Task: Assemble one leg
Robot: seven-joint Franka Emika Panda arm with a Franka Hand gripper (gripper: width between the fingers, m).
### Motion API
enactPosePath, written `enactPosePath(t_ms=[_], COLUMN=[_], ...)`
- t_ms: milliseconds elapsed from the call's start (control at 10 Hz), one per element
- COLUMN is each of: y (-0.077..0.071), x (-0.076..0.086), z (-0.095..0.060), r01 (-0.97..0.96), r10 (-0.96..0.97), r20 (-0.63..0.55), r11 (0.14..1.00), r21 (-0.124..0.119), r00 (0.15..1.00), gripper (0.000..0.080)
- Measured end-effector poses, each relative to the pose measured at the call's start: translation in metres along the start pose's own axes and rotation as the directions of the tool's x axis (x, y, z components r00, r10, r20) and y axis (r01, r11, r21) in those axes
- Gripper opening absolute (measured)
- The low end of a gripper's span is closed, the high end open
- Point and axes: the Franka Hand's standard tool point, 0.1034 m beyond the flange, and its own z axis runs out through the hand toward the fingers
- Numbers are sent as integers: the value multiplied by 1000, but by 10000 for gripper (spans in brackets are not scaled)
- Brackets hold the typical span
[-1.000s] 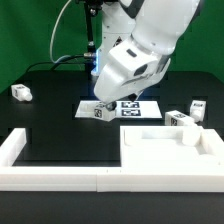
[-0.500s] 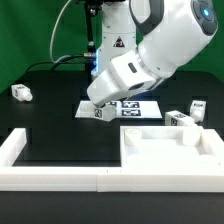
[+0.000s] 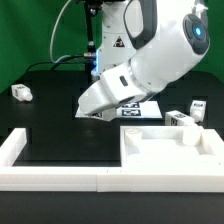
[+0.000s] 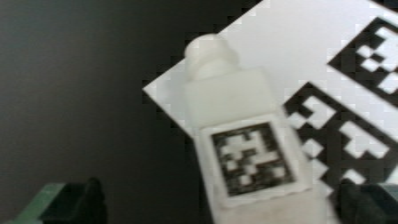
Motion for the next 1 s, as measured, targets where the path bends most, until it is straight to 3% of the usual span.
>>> enactPosePath(t_ms=[200,400,600,700,800,900,1000], y=[-13,-13,-13,-13,-13,-14,-19], x=[4,5,5,5,5,5,3], z=[4,3,3,3,2,-1,-21], r01=[-72,-52,-51,-52,-52,-54,-68], r10=[73,52,52,52,52,54,68], r20=[28,25,25,25,25,23,35], r11=[997,998,998,998,998,998,998], r21=[-21,-21,-21,-21,-21,-21,-5], r00=[997,998,998,998,998,998,997], gripper=[649,649,397,397,285,285,285])
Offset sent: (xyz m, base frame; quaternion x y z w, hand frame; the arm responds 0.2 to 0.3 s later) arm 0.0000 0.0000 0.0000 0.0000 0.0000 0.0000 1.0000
